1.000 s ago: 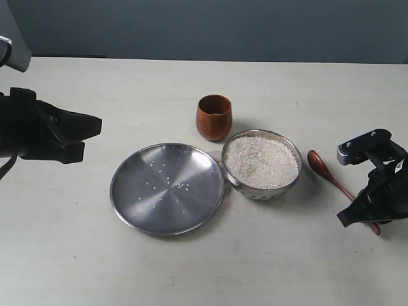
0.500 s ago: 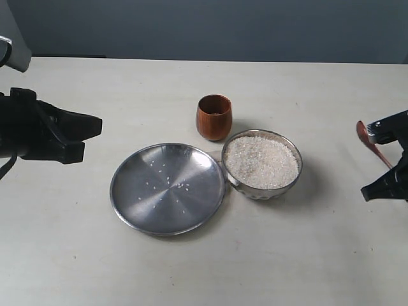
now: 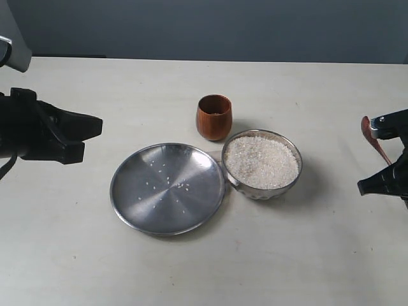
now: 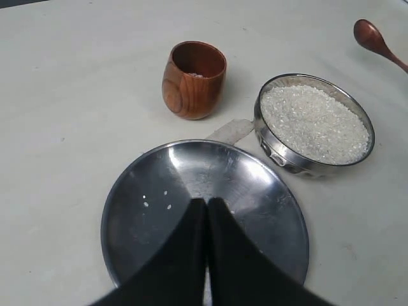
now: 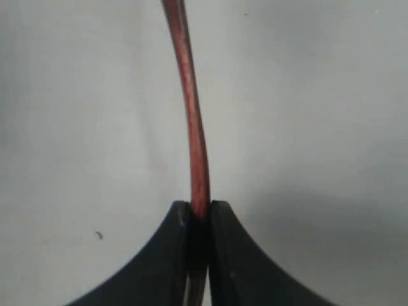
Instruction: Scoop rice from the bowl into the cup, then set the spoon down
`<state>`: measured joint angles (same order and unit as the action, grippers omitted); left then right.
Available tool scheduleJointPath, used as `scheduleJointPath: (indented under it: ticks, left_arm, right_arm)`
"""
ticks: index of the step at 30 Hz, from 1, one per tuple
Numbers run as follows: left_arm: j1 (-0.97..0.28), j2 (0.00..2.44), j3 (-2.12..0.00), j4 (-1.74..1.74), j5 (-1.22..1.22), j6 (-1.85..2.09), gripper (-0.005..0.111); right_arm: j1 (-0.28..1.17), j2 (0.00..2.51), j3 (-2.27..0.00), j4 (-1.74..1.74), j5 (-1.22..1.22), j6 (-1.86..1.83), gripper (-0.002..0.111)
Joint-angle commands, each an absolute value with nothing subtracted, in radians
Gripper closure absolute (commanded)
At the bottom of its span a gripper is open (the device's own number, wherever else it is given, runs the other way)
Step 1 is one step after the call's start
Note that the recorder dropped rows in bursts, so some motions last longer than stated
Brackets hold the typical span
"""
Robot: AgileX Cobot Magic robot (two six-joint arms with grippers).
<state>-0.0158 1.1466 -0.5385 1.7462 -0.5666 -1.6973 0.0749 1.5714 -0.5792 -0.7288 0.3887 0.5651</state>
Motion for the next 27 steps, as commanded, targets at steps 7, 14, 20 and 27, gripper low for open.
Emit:
scheduleJointPath:
  ticks: [7, 14, 20, 27]
  left_arm:
    - [-0.023, 1.150, -0.546, 1.744, -0.577, -1.698, 0.106]
    - [-0.023, 1.150, -0.546, 1.744, -0.579, -1.698, 0.106]
    - [-0.023, 1.150, -0.546, 1.744, -0.579, -1.698, 0.106]
    - [-0.023, 1.150, -0.546, 1.744, -0.579, -1.698, 0.106]
  right_arm:
    - [0.220, 1.550, -0.584, -0.601, 0.398, 0.339, 0.109]
    - [0.232, 1.549, -0.590, -0.692, 0.514, 0.423, 0.109]
    - [0.235, 1.546, -0.605, -0.684, 0.535, 0.423, 0.109]
    - [0.235, 1.546, -0.605, -0.680, 0.472, 0.421, 0.109]
